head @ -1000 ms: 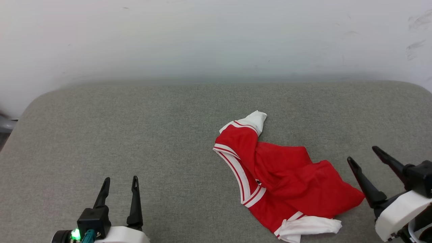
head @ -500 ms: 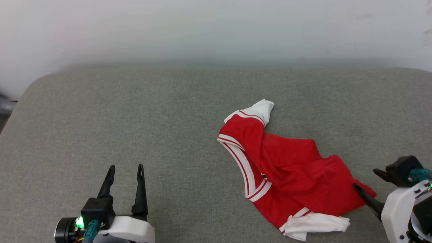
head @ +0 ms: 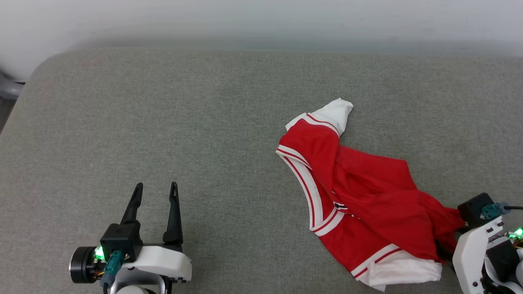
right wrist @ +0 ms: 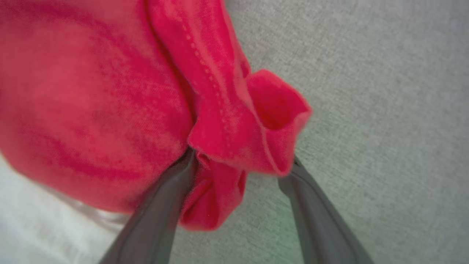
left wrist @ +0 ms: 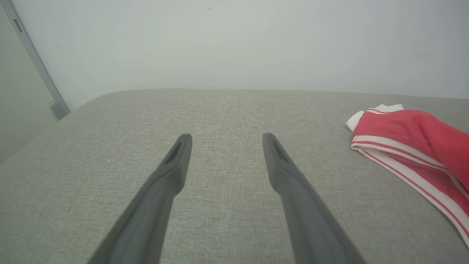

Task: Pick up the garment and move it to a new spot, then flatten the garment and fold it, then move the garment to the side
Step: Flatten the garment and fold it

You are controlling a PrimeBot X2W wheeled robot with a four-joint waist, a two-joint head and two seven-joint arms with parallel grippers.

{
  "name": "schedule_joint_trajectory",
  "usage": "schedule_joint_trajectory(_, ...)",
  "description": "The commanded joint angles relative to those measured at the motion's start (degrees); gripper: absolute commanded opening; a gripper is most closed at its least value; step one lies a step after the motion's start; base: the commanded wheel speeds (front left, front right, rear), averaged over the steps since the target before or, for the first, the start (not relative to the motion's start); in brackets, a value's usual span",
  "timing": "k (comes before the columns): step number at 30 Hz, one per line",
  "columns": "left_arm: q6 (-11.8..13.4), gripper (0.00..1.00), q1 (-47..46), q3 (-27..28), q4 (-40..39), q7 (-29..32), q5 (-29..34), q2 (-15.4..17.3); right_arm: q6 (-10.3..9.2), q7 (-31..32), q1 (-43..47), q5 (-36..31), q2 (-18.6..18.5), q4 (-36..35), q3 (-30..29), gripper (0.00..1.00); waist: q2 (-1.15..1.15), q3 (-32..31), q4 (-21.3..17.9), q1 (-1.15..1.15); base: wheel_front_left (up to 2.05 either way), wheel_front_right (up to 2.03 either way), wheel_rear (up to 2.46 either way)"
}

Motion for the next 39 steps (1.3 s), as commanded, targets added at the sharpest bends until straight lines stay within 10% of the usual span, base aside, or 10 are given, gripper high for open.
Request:
schedule_joint_trajectory(1,0.29,1.00,-0.97,0.08,0.04,-0.15,-0.09,-0.06,-0.06,0.10,0.45,0.74,1.38,1.48,1.46,1.00,0.00,0.00,-0.09,-0.01,0.00,0.00,0.00)
schedule_joint_trajectory(2,0.38,1.00,-0.99,0.17,0.14,-0.15,-0.09,-0.07,-0.06,-0.47,0.10,1.52,1.67,2.17,2.18,0.85,0.00,-0.07,-0.21,-0.01,0.00,0.00,0.00)
schedule_joint_trajectory(3,0.43,1.00,-0.90,0.25,0.27,-0.15,-0.11,-0.06,-0.05,-1.36,-0.31,2.08,1.83,2.69,2.57,0.28,0.00,-0.22,-0.38,-0.01,0.00,0.00,0.00)
schedule_joint_trajectory(4,0.49,1.00,-0.82,0.32,0.39,-0.15,-0.13,-0.04,-0.05,-2.35,-0.89,2.44,1.83,2.99,2.85,0.00,0.00,-0.42,-0.56,-0.01,0.00,0.00,0.00)
schedule_joint_trajectory(12,0.70,1.00,0.84,0.47,0.57,-0.15,-0.23,-0.04,-0.07,-11.74,-2.73,5.06,0.65,-0.73,-2.95,0.00,0.00,-3.43,-1.73,-0.01,0.00,0.00,0.00)
schedule_joint_trajectory(24,0.26,1.00,0.04,-0.51,-0.71,-0.15,-0.16,-0.05,-0.07,-9.83,-7.63,3.14,0.37,-8.22,-14.48,0.00,0.00,-2.45,0.36,-0.01,0.00,0.00,0.00)
schedule_joint_trajectory(39,1.09,1.00,-5.92,-3.70,-1.81,-0.15,-1.43,-0.05,-0.06,-0.96,-30.99,-2.39,9.93,24.87,-6.40,0.00,0.00,7.00,5.72,-0.01,0.00,0.00,0.00)
